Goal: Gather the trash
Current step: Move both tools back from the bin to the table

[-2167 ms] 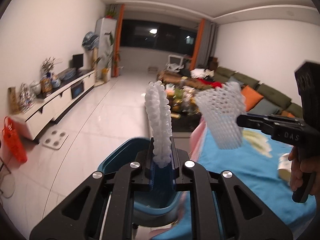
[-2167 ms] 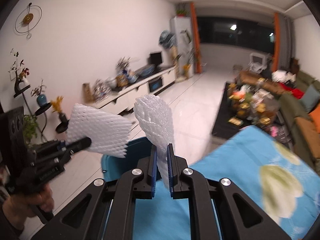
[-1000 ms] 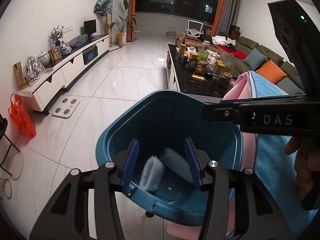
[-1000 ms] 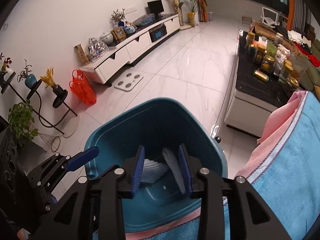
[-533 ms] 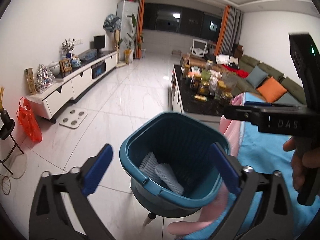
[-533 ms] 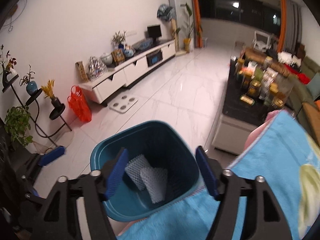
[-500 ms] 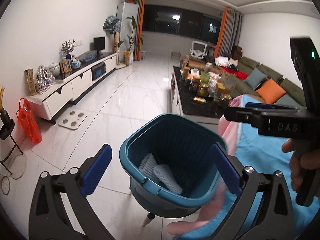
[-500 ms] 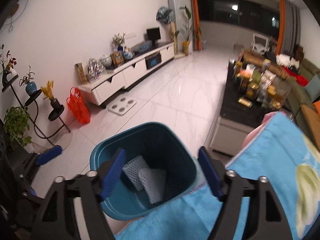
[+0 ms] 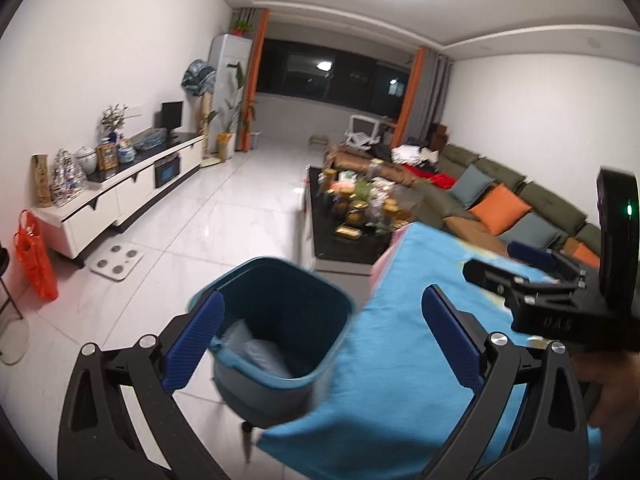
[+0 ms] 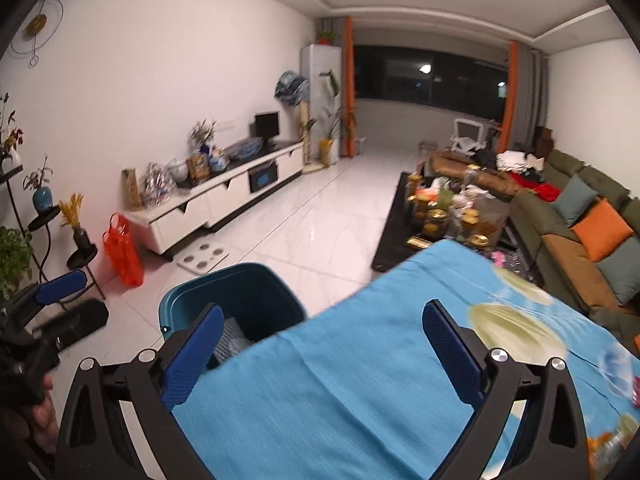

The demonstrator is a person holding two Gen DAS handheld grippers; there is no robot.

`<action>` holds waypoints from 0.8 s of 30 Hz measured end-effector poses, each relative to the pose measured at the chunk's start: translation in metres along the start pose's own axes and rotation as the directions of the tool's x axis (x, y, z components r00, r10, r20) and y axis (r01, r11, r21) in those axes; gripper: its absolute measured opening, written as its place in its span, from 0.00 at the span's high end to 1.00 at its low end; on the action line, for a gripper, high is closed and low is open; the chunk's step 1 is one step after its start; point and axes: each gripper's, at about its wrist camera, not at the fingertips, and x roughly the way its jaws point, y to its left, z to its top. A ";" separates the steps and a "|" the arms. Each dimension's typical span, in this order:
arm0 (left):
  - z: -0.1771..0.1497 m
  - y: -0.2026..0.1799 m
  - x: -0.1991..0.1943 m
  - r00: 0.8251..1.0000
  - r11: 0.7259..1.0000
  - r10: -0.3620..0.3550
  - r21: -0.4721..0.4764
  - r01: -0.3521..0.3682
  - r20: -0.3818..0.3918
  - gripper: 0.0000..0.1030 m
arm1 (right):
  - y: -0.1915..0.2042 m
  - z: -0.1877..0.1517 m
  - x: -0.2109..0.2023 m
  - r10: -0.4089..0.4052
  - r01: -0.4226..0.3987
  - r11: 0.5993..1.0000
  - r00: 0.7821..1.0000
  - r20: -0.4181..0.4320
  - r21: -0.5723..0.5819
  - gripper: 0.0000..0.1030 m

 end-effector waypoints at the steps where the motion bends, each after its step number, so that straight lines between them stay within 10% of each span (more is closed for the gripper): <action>1: 0.002 -0.009 -0.004 1.000 1.000 -0.014 0.006 0.014 0.008 0.05 | -0.004 -0.003 -0.010 -0.009 0.009 1.000 1.000 0.012 0.007 0.07; 14: -0.018 -0.133 -0.057 0.965 0.954 -0.260 0.157 0.254 0.021 0.05 | -0.085 -0.085 -0.170 -0.303 0.274 0.946 0.937 0.171 0.175 0.07; 24: -0.068 -0.222 -0.053 0.891 0.860 -0.431 0.236 0.453 -0.139 0.05 | -0.133 -0.175 -0.228 -0.503 0.469 0.830 0.863 0.042 0.301 0.07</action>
